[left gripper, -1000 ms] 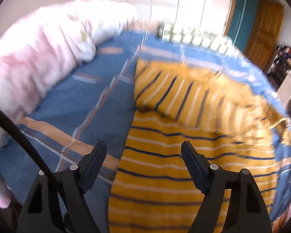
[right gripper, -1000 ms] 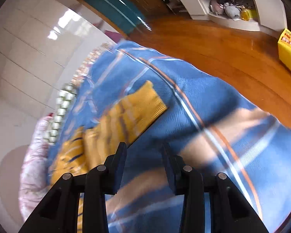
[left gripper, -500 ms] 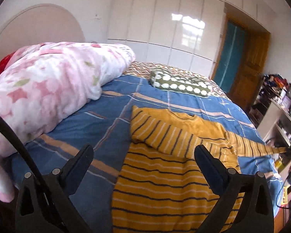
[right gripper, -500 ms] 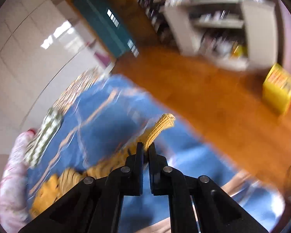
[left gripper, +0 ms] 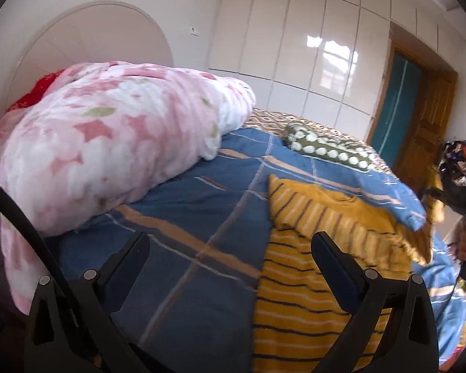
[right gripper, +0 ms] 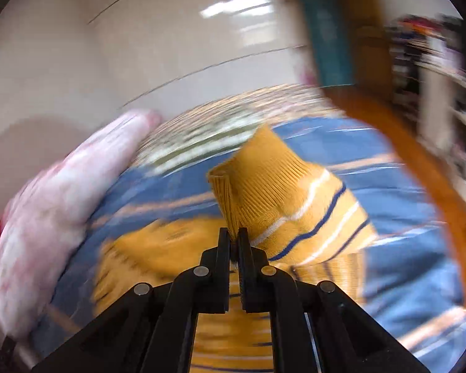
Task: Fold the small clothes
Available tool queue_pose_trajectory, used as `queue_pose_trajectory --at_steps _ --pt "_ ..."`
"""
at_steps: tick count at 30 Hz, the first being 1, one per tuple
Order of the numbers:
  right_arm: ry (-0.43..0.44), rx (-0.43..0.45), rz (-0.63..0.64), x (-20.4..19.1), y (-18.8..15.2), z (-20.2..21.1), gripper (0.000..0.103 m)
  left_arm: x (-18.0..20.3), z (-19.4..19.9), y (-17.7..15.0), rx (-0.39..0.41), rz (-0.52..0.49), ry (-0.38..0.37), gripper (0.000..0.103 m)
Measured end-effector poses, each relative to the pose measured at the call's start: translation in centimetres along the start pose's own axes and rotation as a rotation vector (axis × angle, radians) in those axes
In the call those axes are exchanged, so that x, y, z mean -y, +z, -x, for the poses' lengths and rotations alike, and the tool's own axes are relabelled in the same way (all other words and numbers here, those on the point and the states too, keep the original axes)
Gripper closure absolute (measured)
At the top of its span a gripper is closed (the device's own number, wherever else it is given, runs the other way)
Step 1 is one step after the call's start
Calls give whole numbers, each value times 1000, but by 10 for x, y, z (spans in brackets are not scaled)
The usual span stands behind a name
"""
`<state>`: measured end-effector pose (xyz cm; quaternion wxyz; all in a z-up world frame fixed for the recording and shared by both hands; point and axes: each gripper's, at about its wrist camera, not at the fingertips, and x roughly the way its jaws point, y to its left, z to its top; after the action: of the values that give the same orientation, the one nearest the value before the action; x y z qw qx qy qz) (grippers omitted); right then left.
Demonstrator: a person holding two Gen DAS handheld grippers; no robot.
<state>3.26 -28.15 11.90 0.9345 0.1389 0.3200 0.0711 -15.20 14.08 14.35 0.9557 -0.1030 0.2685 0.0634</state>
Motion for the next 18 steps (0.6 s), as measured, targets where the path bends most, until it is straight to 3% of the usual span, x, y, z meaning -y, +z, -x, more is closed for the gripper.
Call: queue_pose_trajectory --at_steps 3,7,15,18 --pt "94 -94 94 -69 -19 -52 98 -19 -5 -8 -12 7 8 0" --pt "117 -219 167 -123 -49 -118 98 -42 -17 -19 -50 46 4 0" --pt "83 -381 207 -165 -86 -200 97 -66 -37 -34 -98 92 10 0" --pt "130 -421 219 -178 -91 -206 85 -65 -41 -35 -114 103 -7 0"
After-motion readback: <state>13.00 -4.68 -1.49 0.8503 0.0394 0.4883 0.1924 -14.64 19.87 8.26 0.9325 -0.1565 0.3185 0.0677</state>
